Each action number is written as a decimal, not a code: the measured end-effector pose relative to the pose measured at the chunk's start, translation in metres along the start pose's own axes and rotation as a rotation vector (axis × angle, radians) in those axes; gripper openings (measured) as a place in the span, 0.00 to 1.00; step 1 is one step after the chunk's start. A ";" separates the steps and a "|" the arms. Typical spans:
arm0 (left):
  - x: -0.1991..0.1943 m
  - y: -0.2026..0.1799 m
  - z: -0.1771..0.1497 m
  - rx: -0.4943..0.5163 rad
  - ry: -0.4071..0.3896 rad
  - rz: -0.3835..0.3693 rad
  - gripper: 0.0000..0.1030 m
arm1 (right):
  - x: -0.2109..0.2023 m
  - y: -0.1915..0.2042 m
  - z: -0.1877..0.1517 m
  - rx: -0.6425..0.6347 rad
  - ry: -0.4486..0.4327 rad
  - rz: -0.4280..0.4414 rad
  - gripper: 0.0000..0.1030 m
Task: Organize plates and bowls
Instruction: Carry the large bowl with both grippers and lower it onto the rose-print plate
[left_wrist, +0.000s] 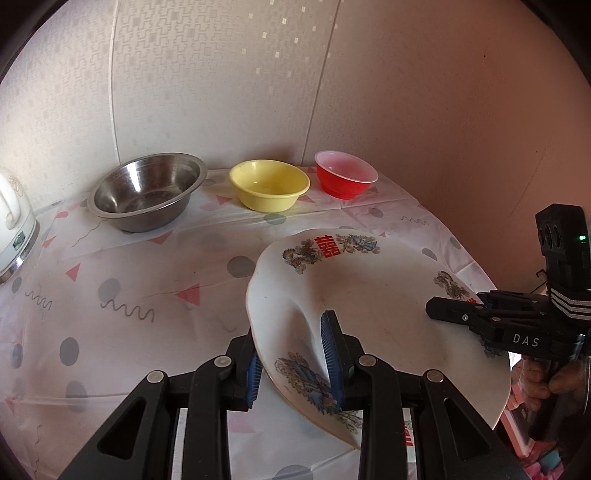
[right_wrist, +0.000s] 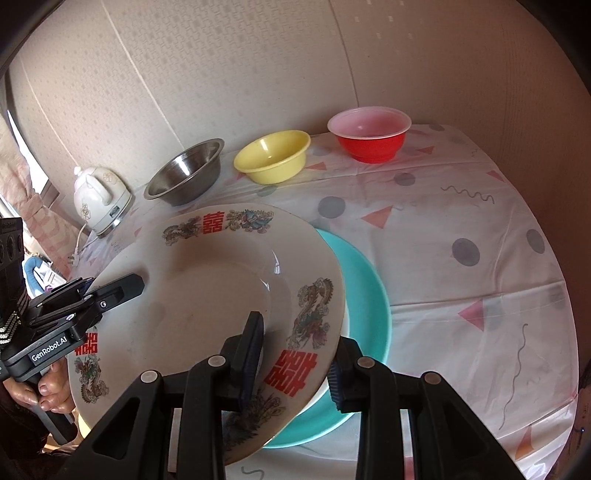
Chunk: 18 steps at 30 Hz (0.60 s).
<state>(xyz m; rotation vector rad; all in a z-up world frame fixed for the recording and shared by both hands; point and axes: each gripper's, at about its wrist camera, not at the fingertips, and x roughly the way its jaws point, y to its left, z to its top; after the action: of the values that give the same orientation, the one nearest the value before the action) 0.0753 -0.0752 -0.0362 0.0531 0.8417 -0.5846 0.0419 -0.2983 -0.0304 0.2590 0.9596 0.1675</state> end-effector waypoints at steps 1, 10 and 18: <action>0.003 -0.002 0.001 0.007 0.002 -0.002 0.29 | 0.000 -0.003 0.001 0.007 -0.005 -0.008 0.30; 0.026 -0.009 0.001 0.013 0.041 0.000 0.29 | 0.008 -0.016 0.000 0.015 -0.001 -0.056 0.30; 0.032 -0.008 -0.007 0.030 0.060 0.017 0.29 | 0.013 -0.015 -0.005 0.016 0.002 -0.058 0.30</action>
<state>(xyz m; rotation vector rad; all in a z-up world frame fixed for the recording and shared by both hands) 0.0831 -0.0948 -0.0620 0.1050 0.8899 -0.5822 0.0453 -0.3090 -0.0481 0.2457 0.9695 0.1073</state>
